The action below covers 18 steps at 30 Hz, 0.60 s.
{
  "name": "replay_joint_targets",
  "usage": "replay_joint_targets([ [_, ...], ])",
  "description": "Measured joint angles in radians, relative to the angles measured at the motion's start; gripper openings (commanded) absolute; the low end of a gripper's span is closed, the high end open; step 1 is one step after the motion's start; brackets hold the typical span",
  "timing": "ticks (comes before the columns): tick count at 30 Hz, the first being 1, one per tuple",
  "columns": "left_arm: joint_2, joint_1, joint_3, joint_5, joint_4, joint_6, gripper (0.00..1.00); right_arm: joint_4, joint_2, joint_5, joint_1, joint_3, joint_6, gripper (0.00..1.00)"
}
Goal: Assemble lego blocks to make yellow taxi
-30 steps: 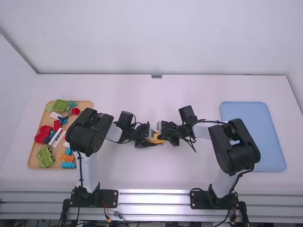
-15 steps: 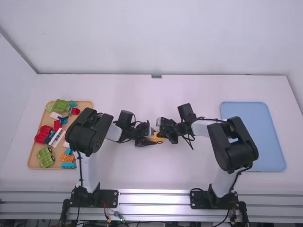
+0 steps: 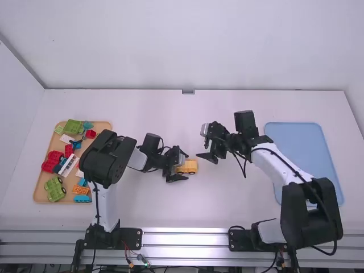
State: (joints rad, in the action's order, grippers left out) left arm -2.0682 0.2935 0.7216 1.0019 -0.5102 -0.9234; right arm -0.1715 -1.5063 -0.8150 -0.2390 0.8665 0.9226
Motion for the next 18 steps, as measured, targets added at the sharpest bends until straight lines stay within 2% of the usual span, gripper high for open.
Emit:
replay_joint_targets([
  [6,0.003,-0.018,0.0,0.023,0.052,-0.003,0.99,-0.025,0.007,0.052,-0.007,0.0,-0.021,0.99],
  [12,0.12,-0.146,-0.002,0.068,0.271,-0.005,0.99,-0.014,0.006,0.067,-0.026,0.0,-0.026,0.99],
  [18,0.332,-0.326,-0.001,0.071,0.571,-0.045,0.99,-0.002,0.007,0.068,-0.026,0.0,-0.027,0.99],
])
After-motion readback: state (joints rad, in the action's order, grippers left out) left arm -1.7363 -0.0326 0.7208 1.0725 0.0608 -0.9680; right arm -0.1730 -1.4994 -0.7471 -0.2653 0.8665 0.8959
